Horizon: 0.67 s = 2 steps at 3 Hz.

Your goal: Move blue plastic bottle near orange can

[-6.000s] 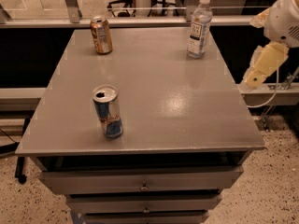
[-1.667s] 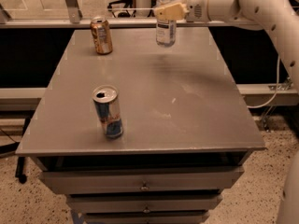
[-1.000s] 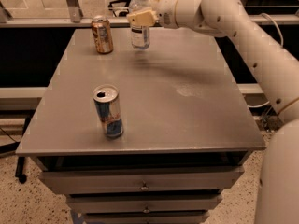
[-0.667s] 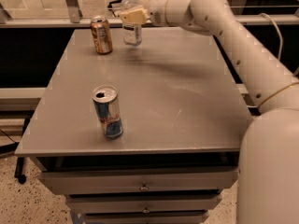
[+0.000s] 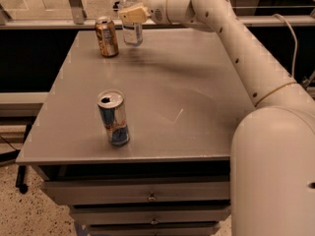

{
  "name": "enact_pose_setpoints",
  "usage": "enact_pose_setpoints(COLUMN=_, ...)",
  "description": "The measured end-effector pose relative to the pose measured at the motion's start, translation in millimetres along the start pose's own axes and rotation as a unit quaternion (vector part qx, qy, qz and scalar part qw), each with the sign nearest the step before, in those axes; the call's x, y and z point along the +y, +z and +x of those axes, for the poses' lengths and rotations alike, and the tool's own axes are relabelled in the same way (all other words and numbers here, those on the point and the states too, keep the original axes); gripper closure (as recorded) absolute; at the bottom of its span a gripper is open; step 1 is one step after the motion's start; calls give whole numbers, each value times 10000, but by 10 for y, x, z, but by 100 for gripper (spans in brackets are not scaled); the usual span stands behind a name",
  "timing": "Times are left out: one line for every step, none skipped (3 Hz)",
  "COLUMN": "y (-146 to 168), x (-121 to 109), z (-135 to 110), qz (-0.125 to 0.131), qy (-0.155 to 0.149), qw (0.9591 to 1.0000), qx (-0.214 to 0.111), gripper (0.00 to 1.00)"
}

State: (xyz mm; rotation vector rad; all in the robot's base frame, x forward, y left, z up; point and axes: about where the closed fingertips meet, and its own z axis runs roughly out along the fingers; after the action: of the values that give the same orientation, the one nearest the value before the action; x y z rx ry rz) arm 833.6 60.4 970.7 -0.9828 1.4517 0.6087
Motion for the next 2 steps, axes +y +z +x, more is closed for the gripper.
enact_pose_setpoints(y=27, x=54, z=48, qz=-108, qy=49, qw=9999, qx=118, gripper=100)
enact_pose_setpoints(y=47, x=106, z=112, qz=-197, qy=148, qw=9995, qx=186, gripper=100)
